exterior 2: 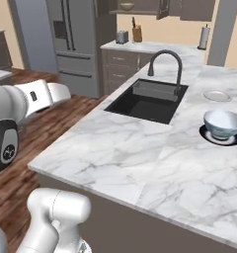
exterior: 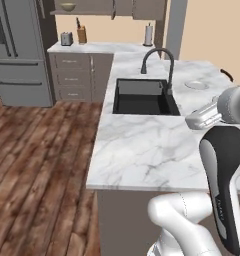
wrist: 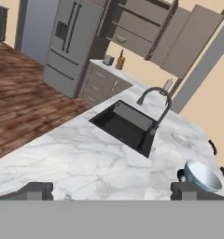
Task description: Move the bowls from the cabinet to the plates on the dining table.
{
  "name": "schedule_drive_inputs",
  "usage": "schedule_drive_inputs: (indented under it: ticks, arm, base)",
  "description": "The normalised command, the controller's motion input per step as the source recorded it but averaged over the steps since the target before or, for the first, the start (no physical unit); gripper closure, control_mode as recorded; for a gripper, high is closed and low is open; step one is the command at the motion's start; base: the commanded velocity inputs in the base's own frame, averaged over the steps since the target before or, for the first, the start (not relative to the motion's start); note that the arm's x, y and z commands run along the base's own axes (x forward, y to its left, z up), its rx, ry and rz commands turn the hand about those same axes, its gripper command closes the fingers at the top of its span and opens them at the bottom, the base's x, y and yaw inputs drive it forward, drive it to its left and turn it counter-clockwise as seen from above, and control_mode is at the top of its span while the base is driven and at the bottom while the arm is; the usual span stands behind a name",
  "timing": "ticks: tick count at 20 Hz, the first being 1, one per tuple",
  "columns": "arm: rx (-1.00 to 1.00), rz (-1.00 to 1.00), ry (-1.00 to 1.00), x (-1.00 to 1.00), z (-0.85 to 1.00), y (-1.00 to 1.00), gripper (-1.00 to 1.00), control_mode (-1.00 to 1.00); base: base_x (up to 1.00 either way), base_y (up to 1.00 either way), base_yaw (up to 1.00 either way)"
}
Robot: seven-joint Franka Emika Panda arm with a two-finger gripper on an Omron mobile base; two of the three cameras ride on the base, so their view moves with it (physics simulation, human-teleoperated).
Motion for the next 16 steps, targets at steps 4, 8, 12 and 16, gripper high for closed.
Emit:
schedule_drive_inputs:
  ticks: [4, 8, 12, 16]
  arm:
    - [0.00, 0.00, 0.00, 0.00, 0.00, 0.00, -1.00, 1.00]
    - [0.00, 0.00, 0.00, 0.00, 0.00, 0.00, -1.00, 1.00]
    - [0.00, 0.00, 0.00, 0.00, 0.00, 0.00, -1.00, 1.00]
    - [0.00, 0.00, 0.00, 0.00, 0.00, 0.00, -1.00, 1.00]
  base:
    - [0.84, 0.79, 0.00]
    - [0.57, 0.95, 0.00]
    - [-0.40, 1.00, 0.00]
    - [-0.66, 1.00, 0.00]
